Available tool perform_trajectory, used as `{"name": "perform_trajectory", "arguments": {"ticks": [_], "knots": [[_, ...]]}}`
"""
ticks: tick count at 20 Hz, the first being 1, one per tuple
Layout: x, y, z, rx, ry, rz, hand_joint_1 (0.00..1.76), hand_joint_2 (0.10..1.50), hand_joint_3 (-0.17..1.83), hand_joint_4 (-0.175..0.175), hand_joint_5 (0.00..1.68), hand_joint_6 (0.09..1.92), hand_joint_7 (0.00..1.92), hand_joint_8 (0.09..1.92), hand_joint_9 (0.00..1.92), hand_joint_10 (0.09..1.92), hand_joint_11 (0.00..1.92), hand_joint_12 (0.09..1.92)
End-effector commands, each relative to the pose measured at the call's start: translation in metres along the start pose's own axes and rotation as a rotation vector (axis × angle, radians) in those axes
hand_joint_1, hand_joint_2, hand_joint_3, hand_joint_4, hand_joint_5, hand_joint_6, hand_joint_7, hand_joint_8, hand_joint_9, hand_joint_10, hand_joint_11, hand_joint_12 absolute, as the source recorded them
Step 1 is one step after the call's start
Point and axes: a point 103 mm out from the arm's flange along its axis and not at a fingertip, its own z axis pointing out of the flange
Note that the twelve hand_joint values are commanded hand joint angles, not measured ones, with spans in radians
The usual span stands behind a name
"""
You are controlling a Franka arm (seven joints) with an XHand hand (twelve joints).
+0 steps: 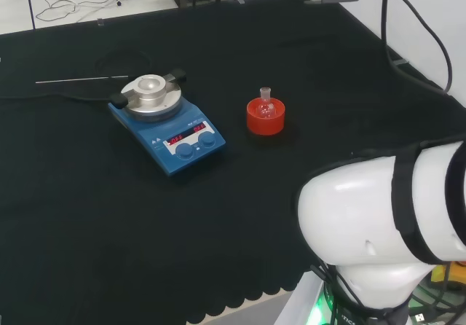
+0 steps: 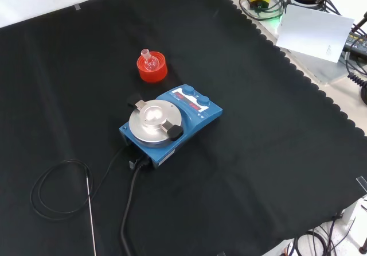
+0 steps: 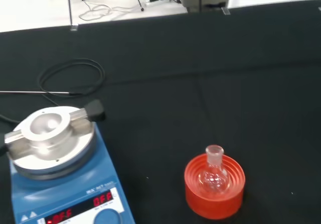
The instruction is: Pick up the round-bottom flask.
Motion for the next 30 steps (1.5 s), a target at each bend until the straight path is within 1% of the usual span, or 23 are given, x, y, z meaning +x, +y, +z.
{"name": "perform_trajectory", "arguments": {"ticks": [1, 3, 6, 7, 8, 10, 15, 19, 21, 22, 24, 30], "knots": [[-0.030, 0.029, 0.038, 0.045, 0.016, 0.050, 0.29, 1.22, 0.27, 0.002, 0.47, 0.29, 0.17, 0.56, 0.28, 0.63, 0.06, 1.37], [-0.037, 0.039, 0.053, 0.055, 0.024, 0.048, 0.32, 1.21, 0.27, 0.001, 0.48, 0.29, 0.18, 0.56, 0.29, 0.63, 0.06, 1.37], [-0.045, 0.058, 0.074, 0.070, 0.049, 0.040, 0.45, 1.15, 0.24, -0.005, 0.56, 0.32, 0.19, 0.57, 0.30, 0.64, 0.07, 1.37], [-0.044, 0.064, 0.083, 0.074, 0.073, 0.038, 0.50, 1.12, 0.24, -0.006, 0.58, 0.32, 0.20, 0.57, 0.31, 0.64, 0.07, 1.37], [-0.044, 0.070, 0.092, 0.082, 0.081, 0.032, 0.54, 1.10, 0.23, -0.007, 0.60, 0.33, 0.21, 0.57, 0.31, 0.64, 0.07, 1.37], [-0.044, 0.081, 0.108, 0.091, 0.103, 0.043, 0.59, 1.07, 0.23, -0.009, 0.61, 0.33, 0.22, 0.58, 0.33, 0.64, 0.07, 1.38], [-0.045, 0.103, 0.143, 0.108, 0.118, 0.049, 0.64, 0.98, 0.34, -0.011, 0.61, 0.29, 0.23, 0.57, 0.34, 0.62, 0.07, 1.38], [-0.044, 0.114, 0.168, 0.135, 0.140, 0.070, 0.67, 0.88, 0.44, -0.011, 0.53, 0.23, 0.21, 0.57, 0.33, 0.63, 0.07, 1.38], [-0.042, 0.118, 0.179, 0.139, 0.160, 0.076, 0.70, 0.84, 0.45, -0.009, 0.51, 0.21, 0.20, 0.57, 0.33, 0.63, 0.06, 1.38], [-0.041, 0.120, 0.184, 0.142, 0.165, 0.070, 0.72, 0.82, 0.45, -0.007, 0.51, 0.21, 0.20, 0.58, 0.33, 0.63, 0.06, 1.38], [-0.039, 0.124, 0.195, 0.151, 0.176, 0.073, 0.76, 0.77, 0.49, -0.004, 0.52, 0.20, 0.19, 0.58, 0.33, 0.64, 0.06, 1.38], [-0.041, 0.134, 0.219, 0.168, 0.201, 0.097, 0.83, 0.69, 0.58, -0.001, 0.53, 0.17, 0.18, 0.59, 0.32, 0.65, 0.05, 1.39]]}}
